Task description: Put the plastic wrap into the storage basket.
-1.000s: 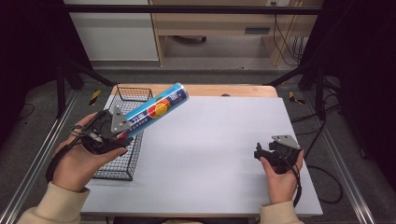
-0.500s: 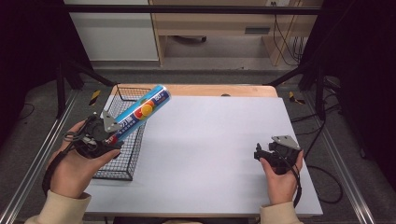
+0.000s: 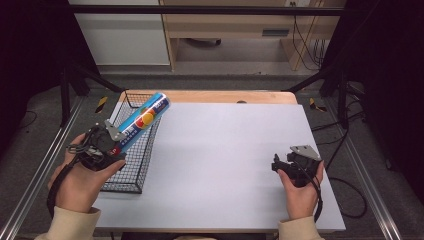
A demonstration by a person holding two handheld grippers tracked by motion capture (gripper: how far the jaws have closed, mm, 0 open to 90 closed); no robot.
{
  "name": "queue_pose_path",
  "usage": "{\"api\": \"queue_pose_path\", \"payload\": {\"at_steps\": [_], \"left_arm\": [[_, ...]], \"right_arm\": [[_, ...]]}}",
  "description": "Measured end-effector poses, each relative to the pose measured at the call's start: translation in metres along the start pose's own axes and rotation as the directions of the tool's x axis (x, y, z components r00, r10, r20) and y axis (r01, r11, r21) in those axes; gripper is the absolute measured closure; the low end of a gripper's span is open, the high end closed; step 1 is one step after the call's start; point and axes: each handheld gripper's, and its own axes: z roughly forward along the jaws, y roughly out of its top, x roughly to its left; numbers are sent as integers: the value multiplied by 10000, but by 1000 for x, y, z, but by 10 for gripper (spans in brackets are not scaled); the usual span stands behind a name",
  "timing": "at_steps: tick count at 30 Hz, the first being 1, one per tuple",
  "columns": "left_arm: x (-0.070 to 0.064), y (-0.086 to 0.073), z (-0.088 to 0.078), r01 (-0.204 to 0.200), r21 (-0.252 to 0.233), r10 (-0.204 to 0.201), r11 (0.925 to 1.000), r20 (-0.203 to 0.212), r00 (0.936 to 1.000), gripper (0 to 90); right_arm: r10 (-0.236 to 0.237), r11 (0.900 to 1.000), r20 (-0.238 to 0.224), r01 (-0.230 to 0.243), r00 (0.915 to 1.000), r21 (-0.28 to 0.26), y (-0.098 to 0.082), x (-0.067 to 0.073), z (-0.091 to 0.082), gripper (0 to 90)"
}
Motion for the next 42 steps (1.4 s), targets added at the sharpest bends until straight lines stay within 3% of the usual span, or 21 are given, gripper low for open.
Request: {"api": "queue_pose_path", "payload": {"at_steps": [7,11,20,31,39,42], "left_arm": [[-1,-2,13,174,461,-160,9988,-312,9994,321],[0,-5,21,471,504,-467,9976,-90,9989,321],[-4,-10,32,760,677,-765,9948,36,9971,321],[4,-11,45,1366,1125,-1371,9842,-30,9906,321],[10,-7,58,2071,1284,-2094,9699,47,9778,321],[11,-7,60,2085,1512,-2108,9663,-8,9775,321]], "right_arm": [[7,10000,-38,-7,10000,-24,0,0,0,80],[-14,10000,-51,14,10000,-18,0,0,0,81],[-60,10000,-59,60,10000,35,0,1,0,82],[-37,10000,-120,37,9999,54,0,1,1,85],[-55,9999,-177,57,9998,99,0,1,2,85],[-27,10000,-173,28,9998,60,0,0,1,85]]}}
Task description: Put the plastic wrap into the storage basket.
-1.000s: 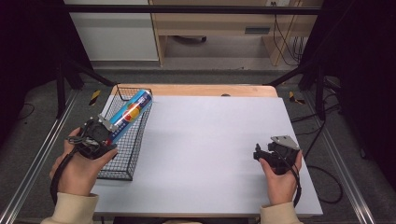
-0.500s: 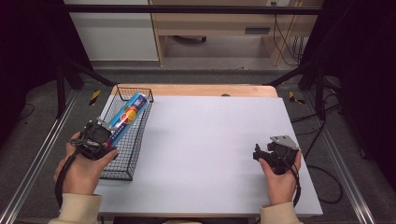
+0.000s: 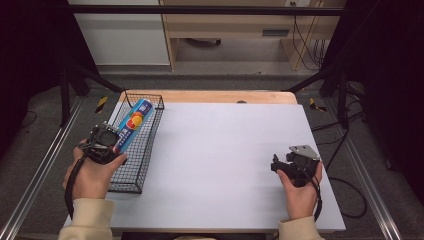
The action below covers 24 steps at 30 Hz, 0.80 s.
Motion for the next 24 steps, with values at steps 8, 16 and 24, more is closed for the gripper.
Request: {"api": "queue_pose_path", "payload": {"at_steps": [8,16,24], "left_arm": [[-1,-4,10,-41,559,50,9984,-168,9998,321],[-2,-6,22,-217,957,235,9952,-182,9996,321],[-6,-5,33,-573,1579,640,9858,-374,9973,321]], "right_arm": [[-35,10000,-33,35,10000,31,0,1,0,88],[-72,9999,-58,72,10000,70,0,1,1,89],[-95,9999,-91,96,9999,83,0,2,1,89]]}}
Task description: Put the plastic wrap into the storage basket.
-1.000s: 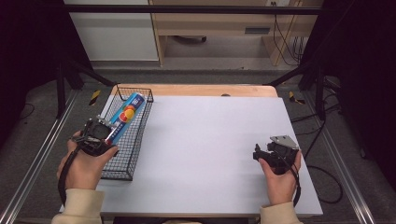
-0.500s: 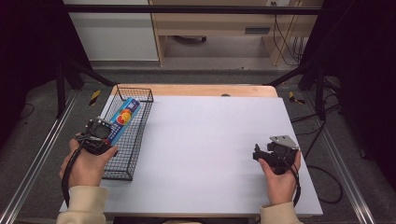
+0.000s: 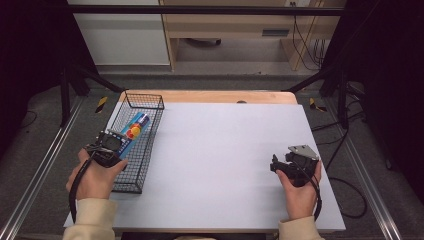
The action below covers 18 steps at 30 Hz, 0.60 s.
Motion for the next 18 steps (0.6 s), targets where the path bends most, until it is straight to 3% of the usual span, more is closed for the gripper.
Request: {"api": "queue_pose_path", "payload": {"at_steps": [18], "left_arm": [[-5,7,9,-543,788,534,9954,135,9985,320]], "right_arm": [[-50,10000,-56,51,10000,54,1,2,1,89]]}}
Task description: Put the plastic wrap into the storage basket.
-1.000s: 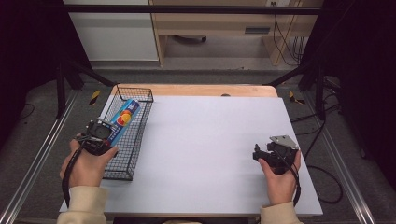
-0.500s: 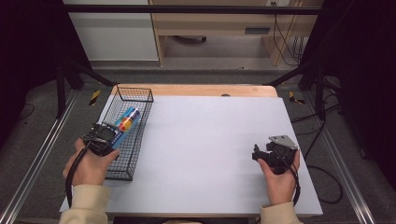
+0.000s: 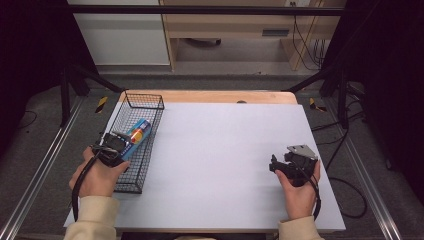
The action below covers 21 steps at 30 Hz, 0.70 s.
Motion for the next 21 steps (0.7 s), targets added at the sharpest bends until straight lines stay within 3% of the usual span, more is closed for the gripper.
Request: {"api": "queue_pose_path", "payload": {"at_steps": [14,19,21], "left_arm": [[-4,5,1,-353,168,355,9992,-132,9993,316],[-4,3,0,-457,4,457,9990,-320,9984,305],[-5,1,-4,-326,-218,317,9992,-407,9987,288]], "right_arm": [[-16,10000,-41,16,10000,25,0,1,1,89],[-44,10000,-66,45,10000,45,0,1,1,86],[-46,10000,-78,46,10000,39,0,1,1,86]]}}
